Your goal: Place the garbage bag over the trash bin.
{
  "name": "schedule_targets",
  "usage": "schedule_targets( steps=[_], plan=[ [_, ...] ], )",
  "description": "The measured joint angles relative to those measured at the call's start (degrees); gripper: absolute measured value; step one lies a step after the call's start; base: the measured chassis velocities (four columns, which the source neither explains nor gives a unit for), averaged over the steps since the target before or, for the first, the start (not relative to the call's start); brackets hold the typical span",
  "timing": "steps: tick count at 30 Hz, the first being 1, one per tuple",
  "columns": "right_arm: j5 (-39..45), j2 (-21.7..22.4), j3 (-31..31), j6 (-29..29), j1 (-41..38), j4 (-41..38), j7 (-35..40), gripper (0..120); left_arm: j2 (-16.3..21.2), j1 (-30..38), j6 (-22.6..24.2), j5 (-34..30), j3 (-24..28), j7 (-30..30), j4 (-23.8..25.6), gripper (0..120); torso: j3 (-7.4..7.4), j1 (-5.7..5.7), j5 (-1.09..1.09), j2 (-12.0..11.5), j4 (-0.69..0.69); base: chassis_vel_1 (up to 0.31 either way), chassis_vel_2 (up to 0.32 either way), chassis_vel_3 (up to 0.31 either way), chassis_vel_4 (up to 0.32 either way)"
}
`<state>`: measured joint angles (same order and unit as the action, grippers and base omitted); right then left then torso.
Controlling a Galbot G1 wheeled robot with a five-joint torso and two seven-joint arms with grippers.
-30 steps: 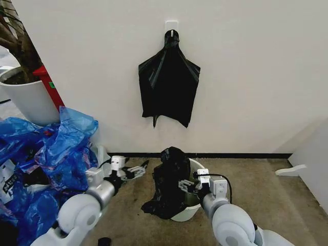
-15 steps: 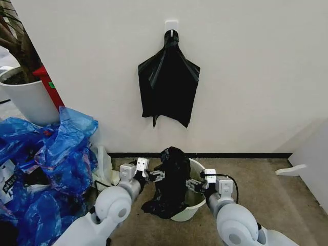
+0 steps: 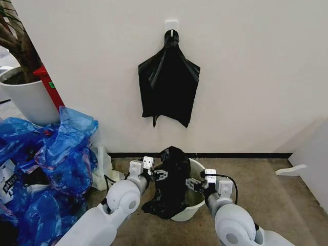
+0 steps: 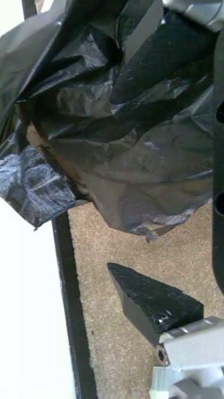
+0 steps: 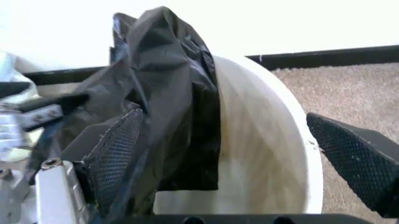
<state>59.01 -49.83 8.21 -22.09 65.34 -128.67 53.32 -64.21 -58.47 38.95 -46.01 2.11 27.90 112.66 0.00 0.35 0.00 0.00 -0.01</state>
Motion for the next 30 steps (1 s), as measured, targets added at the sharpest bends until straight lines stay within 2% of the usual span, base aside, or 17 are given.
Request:
schedule_targets(
  steps=[8, 30],
  plan=[
    [-2.55, 0.84, -0.35, 0.86, 2.33, -1.72, -1.41, 94, -1.4, 0.11, 0.23, 2.01, 0.98, -0.76, -2.02, 94, 0.0, 0.0, 0.01, 0.0, 0.0, 0.0, 0.0, 0.0, 0.0],
    [-2.86, 0.26, -0.14, 1.17, 3.82, -1.86, -1.52, 94, -4.05, 1.75, 2.48, 0.9, 2.08, 0.3, -6.97, 88, 0.0, 0.0, 0.0, 0.0, 0.0, 0.0, 0.0, 0.0, 0.0]
  ],
)
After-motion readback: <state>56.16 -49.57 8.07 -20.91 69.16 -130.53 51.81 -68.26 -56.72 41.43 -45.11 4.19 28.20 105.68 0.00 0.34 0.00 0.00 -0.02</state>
